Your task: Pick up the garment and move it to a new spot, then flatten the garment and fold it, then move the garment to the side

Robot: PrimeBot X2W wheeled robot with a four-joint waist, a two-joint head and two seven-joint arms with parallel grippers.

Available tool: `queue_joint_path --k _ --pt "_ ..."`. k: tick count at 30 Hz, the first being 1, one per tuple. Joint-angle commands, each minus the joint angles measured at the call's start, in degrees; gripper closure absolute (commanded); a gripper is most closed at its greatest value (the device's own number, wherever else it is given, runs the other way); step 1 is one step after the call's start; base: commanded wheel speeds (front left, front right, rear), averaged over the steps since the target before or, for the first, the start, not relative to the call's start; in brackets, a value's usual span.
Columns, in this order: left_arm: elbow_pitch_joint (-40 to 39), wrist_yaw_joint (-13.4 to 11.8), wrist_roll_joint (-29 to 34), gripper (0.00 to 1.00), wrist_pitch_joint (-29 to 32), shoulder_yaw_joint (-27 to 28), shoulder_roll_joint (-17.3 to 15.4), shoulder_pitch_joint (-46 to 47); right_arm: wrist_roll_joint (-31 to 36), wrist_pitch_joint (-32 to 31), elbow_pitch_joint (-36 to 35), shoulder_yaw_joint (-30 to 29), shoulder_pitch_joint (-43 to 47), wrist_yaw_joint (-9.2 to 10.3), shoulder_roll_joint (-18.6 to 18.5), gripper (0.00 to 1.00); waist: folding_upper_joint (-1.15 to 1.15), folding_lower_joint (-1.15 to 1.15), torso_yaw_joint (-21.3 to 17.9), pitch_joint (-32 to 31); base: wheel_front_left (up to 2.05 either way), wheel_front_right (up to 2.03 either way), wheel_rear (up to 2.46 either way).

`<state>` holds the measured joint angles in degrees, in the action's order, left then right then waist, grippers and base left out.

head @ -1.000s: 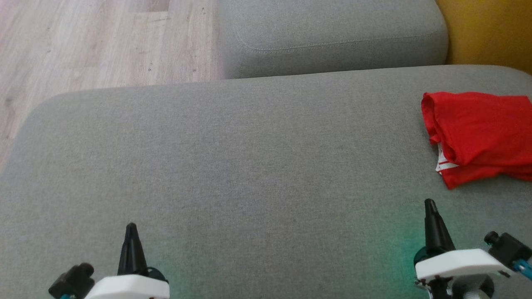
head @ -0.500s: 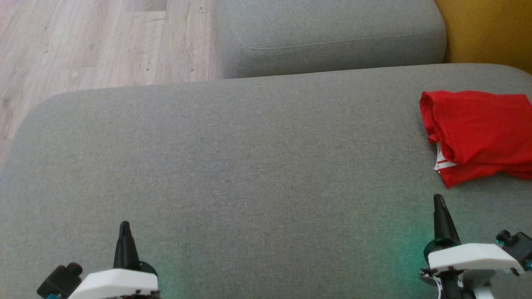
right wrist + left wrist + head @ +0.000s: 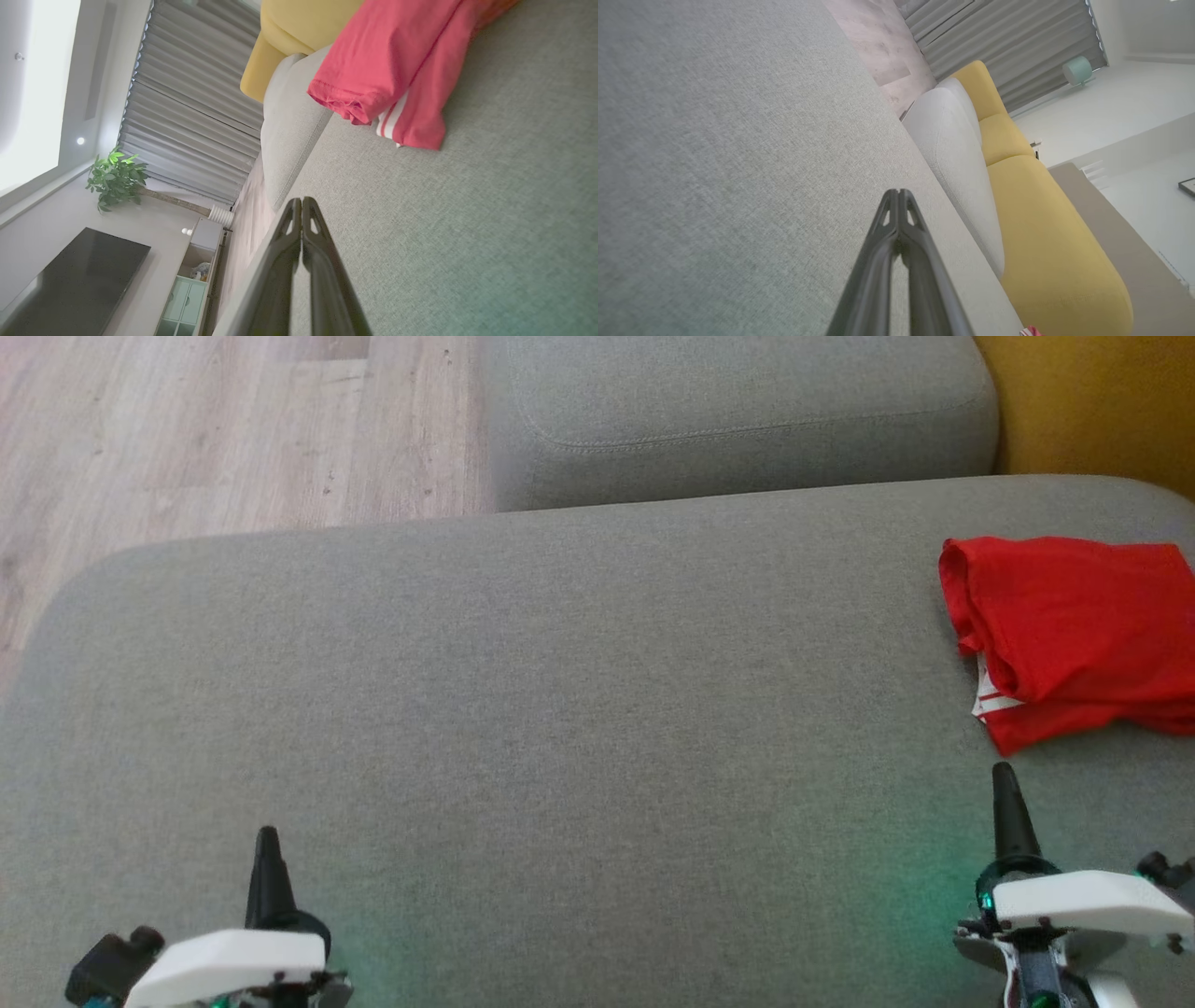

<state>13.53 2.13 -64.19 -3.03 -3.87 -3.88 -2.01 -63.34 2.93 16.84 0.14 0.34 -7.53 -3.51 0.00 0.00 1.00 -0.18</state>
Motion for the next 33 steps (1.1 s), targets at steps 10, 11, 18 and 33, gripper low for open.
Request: queue_joint_path --k 10,11,18,33 --pt "-1.07 1.62 -7.61 1.0 1.79 3.01 -0.87 4.49 -7.84 -2.02 -2.34 -0.63 -3.93 0.03 -0.99 1.0 0.0 0.0 -0.23 0.09 0.0 0.0 0.0" --pt "-1.02 1.73 -8.29 1.0 1.96 3.16 -0.87 4.59 -8.52 -2.19 -2.36 -0.75 -4.0 0.03 -0.99 1.0 0.0 0.0 -0.25 0.09 0.0 0.0 0.0" --pt "-0.72 2.51 -12.99 1.0 3.15 4.17 -0.85 5.32 -13.3 -3.37 -2.49 -1.54 -4.5 0.03 -0.98 1.0 0.0 0.0 -0.41 0.15 0.0 0.0 0.0" --pt "-0.02 4.3 -23.67 1.0 5.92 6.55 -0.79 7.0 -24.17 -6.08 -2.77 -3.41 -5.65 0.04 -0.94 1.0 0.0 0.0 -0.78 0.29 0.0 0.0 0.0"
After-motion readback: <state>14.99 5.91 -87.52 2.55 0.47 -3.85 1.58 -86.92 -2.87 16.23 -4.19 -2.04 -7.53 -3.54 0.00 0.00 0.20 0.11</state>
